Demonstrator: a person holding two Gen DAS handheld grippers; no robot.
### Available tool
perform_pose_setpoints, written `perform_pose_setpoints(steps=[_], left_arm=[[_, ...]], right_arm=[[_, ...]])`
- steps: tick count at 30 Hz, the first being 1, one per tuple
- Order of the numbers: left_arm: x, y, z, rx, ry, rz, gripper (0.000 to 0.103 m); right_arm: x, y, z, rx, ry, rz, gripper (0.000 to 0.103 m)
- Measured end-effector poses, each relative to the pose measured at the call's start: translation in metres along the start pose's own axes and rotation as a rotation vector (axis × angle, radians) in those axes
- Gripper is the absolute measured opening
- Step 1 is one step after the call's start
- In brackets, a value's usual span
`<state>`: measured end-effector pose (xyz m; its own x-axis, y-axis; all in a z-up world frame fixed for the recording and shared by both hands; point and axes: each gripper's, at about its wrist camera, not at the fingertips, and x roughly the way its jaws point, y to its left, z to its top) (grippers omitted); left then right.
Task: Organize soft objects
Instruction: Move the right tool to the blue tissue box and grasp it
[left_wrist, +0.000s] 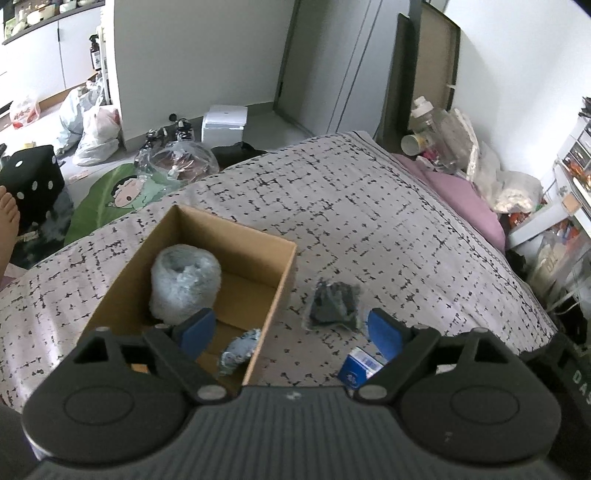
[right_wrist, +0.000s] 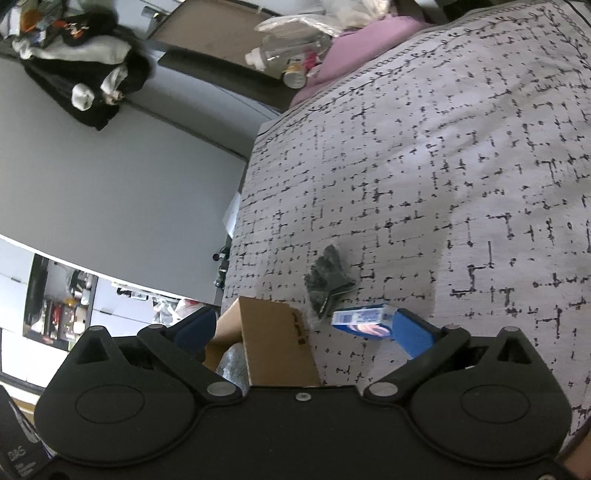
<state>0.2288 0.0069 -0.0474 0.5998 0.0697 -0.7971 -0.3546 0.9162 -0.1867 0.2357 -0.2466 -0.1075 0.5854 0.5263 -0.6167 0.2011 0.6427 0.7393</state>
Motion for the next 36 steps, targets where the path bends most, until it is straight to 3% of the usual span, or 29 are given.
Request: perform_pose_setpoints(steps=[18,23,30,36], left_arm=[[0.012,-0.044,-0.003,0.129,0.036,-0.056,0.089],[0.023,-0.040,-0.002,0.081,0.058,-0.097,0.088],[0.040,-0.039,-0.004,0.078,0.073,-0.135,0.085],[0.047,-0.032,-0.006,0.077,0.071,-0.162,0.084]], right_arm=[[-0.001,-0.032,0.007,0.148,-0.060,-0.084,0.103],[0.004,-0.039,0.008,0.173,-0.066,-0.097,0.101],[0.028,-0.055,0.003,0.287,0.023,-0.082,0.092],[0.048,-0.064,-0.007,0.368,0.083,-0.090,0.091]])
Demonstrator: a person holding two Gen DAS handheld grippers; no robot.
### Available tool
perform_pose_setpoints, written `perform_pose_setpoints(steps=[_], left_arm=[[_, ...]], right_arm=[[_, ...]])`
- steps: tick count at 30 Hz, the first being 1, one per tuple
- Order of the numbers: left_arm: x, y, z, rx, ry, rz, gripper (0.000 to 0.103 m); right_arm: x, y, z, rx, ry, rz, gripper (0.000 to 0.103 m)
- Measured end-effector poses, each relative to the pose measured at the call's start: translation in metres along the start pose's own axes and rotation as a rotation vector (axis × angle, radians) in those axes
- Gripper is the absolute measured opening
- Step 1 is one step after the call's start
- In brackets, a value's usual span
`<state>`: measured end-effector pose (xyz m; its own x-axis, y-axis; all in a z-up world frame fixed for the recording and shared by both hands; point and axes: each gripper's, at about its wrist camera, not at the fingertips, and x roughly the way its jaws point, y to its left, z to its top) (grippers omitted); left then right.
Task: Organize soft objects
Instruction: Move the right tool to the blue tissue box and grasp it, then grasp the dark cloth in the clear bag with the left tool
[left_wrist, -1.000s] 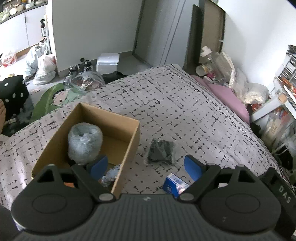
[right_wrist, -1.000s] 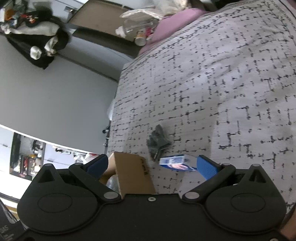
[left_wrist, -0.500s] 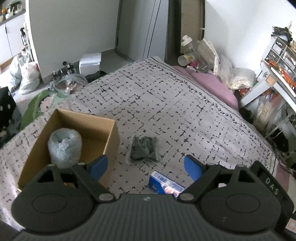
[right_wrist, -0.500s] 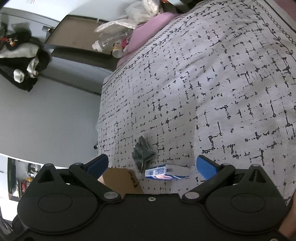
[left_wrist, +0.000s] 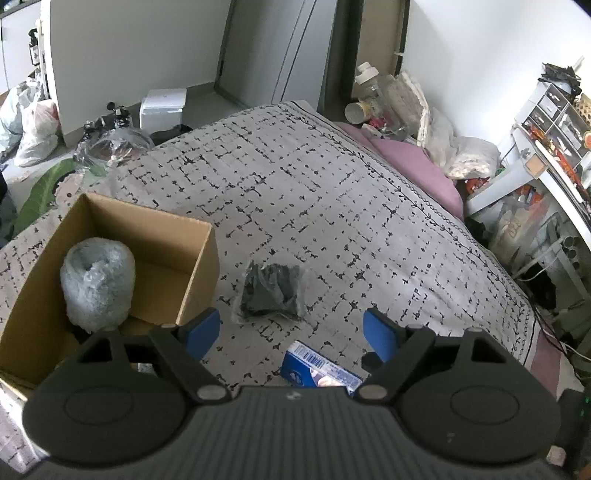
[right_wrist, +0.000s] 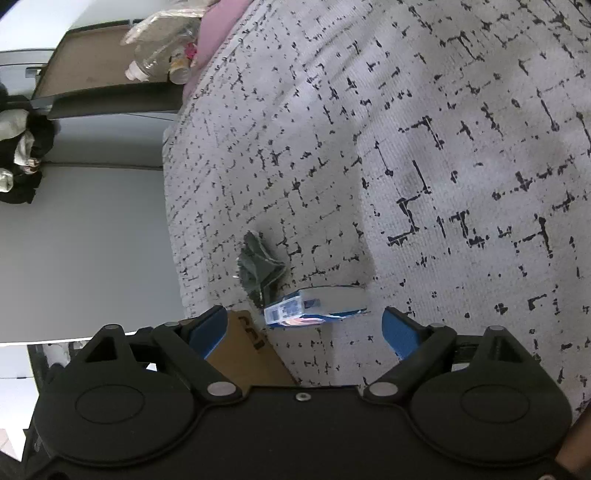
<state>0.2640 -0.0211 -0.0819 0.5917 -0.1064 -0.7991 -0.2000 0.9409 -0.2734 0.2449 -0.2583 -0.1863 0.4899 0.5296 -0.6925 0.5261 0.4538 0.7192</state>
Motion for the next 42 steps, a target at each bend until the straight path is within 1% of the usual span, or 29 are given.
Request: perform_pose_setpoints(steps=[4,11,17,19,21,22,25,28,36,42], left_arm=[[0.005,0.008,-0.003,-0.013,0.009,-0.009,0.084],[0.011,0.020,-0.008,-0.039,0.020,-0.015,0.084],[0.018,0.026,-0.007,-0.054,0.030,-0.023,0.084],[0.020,0.027,-0.006,-0.060,0.031,-0.025,0.084],[0.021,0.027,-0.005,-0.063,0.032,-0.027,0.084],[0.022,0.027,-0.004,-0.063,0.032,-0.027,0.084],[0.024,0.026,-0.003,-0.060,0.035,-0.025,0.084],[0.026,0.023,-0.002,-0.055,0.036,-0.025,0.084],[0.034,0.005,0.001,-0.027,0.035,-0.019,0.084],[0.050,-0.004,0.004,-0.016,0.046,0.008,0.084]], right_arm=[[0.007,0.003,-0.001,-0.004,-0.014,-0.010,0.091],[0.026,0.004,0.001,0.022,0.016,-0.007,0.091],[0.037,0.006,0.003,-0.011,-0.024,-0.066,0.091],[0.040,0.003,0.004,-0.011,-0.031,-0.093,0.083],[0.044,0.004,0.003,-0.035,-0.030,-0.116,0.061],[0.044,0.004,0.002,-0.043,-0.031,-0.102,0.060],[0.044,0.008,-0.001,-0.071,-0.034,-0.105,0.058],[0.040,0.007,-0.001,-0.061,-0.044,-0.102,0.057],[0.016,0.006,0.005,-0.062,-0.136,-0.092,0.057],[0.005,0.003,0.012,-0.047,-0.181,-0.081,0.057]])
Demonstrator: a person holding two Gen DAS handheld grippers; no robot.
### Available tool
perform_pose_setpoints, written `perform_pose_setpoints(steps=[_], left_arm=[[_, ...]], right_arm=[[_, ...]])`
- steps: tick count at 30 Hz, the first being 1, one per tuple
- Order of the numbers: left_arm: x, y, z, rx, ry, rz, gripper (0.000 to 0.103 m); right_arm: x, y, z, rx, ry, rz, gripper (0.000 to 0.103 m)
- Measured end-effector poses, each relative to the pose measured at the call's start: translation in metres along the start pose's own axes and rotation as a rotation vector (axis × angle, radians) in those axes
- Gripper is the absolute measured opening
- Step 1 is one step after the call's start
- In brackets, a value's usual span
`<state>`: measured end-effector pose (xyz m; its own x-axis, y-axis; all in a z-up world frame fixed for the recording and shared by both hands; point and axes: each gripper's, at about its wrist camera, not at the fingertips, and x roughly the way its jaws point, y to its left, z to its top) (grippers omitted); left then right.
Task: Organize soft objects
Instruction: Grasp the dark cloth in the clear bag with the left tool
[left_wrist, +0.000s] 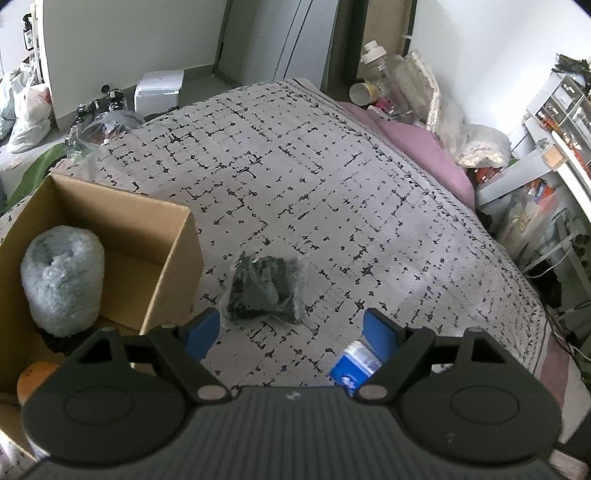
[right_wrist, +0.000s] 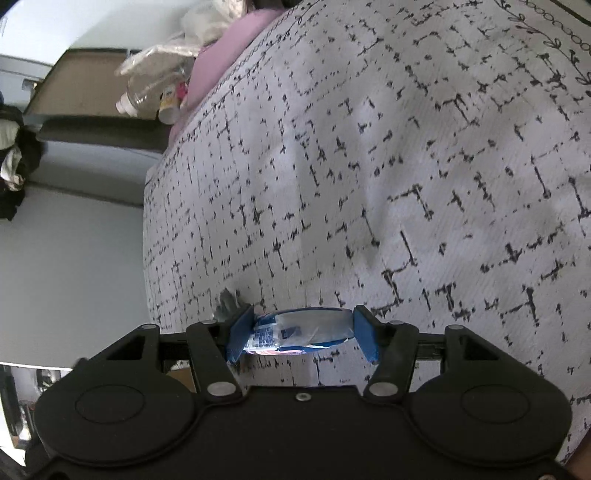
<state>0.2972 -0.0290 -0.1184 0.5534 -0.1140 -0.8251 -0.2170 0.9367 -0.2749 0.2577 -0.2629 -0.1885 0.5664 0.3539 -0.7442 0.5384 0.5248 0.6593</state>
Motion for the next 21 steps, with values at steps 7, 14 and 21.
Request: perform_pose_setpoints(steps=[7,14,21], left_arm=[[0.027,-0.009,0.002,0.021,0.021,0.046,0.084],[0.050,-0.013,0.002,0.034,0.029,0.087,0.084],[0.075,-0.024,-0.003,0.102,0.053,0.175,0.083]], right_arm=[[-0.007,-0.004,0.011,0.023,-0.066,0.003,0.057],[-0.004,0.000,0.016,-0.001,-0.104,-0.011,0.057],[-0.001,-0.001,0.020,0.004,-0.113,-0.023,0.057]])
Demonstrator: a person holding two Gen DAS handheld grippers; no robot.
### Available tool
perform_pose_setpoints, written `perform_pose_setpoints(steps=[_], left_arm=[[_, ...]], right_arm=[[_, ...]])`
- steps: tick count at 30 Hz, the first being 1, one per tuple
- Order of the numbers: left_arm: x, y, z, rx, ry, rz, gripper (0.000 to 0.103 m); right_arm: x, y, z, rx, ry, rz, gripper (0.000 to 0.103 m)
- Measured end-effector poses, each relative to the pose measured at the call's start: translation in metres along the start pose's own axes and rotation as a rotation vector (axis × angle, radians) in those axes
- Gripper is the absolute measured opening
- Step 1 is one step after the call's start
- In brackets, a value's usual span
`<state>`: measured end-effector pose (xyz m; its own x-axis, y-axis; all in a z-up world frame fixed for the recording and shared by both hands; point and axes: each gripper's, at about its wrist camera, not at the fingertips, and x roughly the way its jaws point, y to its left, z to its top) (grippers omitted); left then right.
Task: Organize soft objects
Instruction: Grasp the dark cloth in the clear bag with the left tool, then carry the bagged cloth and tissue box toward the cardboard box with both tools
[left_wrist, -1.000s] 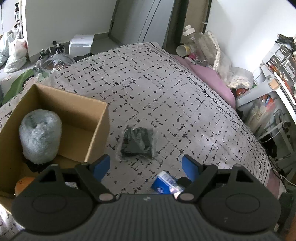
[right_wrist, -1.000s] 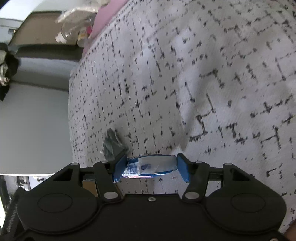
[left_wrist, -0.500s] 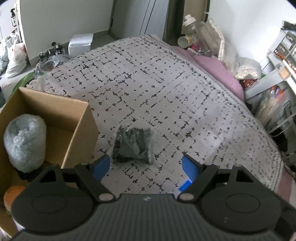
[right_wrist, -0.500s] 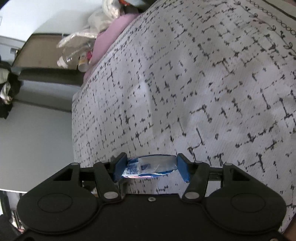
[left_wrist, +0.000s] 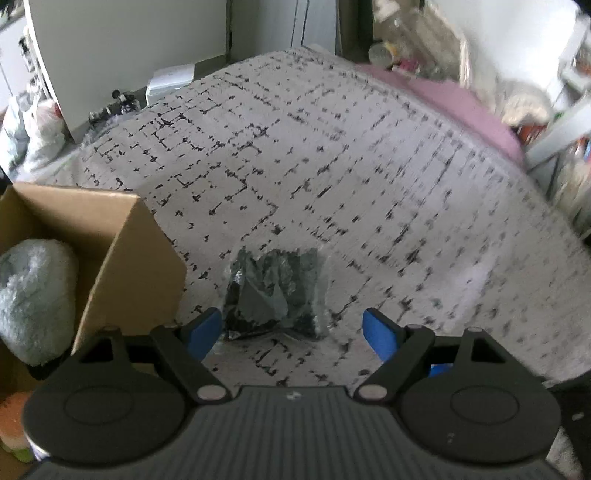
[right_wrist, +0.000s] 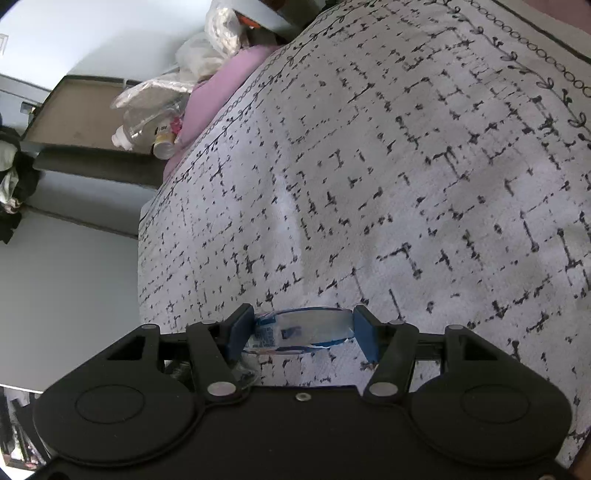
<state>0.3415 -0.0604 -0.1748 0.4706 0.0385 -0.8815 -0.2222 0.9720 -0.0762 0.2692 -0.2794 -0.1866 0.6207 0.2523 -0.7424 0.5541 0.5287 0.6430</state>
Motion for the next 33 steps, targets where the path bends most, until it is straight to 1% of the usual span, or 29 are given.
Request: perform_pose_setpoints(steps=[1,4,6,8,9,11,12,14,18,22,25,33], left_arm=[[0.004,-0.002,-0.001,0.011,0.010,0.012,0.083],[0.015,-0.003,-0.004,0.007,0.045,0.041,0.072],[0.021,-0.001,-0.005,0.004,0.063,0.040,0.057],[0.024,0.000,-0.005,0.002,0.072,0.047,0.050],[0.023,0.000,-0.004,0.000,0.071,0.048,0.042],[0.021,0.001,-0.003,-0.005,0.063,0.046,0.029],[0.018,0.001,-0.001,-0.013,0.059,0.039,0.025],[0.014,0.003,0.000,-0.031,0.055,0.013,0.020],[0.000,0.002,0.001,-0.045,0.027,-0.035,0.017],[-0.017,0.001,0.001,-0.053,0.009,-0.070,0.016],[-0.032,0.000,0.000,-0.033,-0.015,-0.081,0.016],[-0.073,0.002,-0.001,-0.023,-0.070,-0.115,0.016]], right_arm=[[0.000,-0.001,0.001,0.004,-0.004,-0.002,0.057],[0.000,-0.005,0.004,0.020,-0.008,-0.005,0.057],[0.001,-0.005,0.006,0.020,-0.009,-0.010,0.057],[0.003,-0.005,0.006,0.020,-0.004,-0.008,0.057],[0.003,-0.005,0.006,0.018,-0.001,-0.008,0.057],[0.004,-0.005,0.006,0.018,0.005,-0.005,0.057],[0.004,-0.004,0.006,0.017,0.006,-0.004,0.057],[0.005,-0.003,0.007,0.017,0.009,-0.001,0.057],[-0.001,-0.002,0.008,0.012,0.000,0.012,0.057],[-0.009,-0.002,0.011,0.008,-0.010,0.030,0.057],[-0.015,-0.002,0.014,0.010,-0.020,0.044,0.057],[-0.035,0.002,0.017,-0.012,-0.032,0.101,0.057]])
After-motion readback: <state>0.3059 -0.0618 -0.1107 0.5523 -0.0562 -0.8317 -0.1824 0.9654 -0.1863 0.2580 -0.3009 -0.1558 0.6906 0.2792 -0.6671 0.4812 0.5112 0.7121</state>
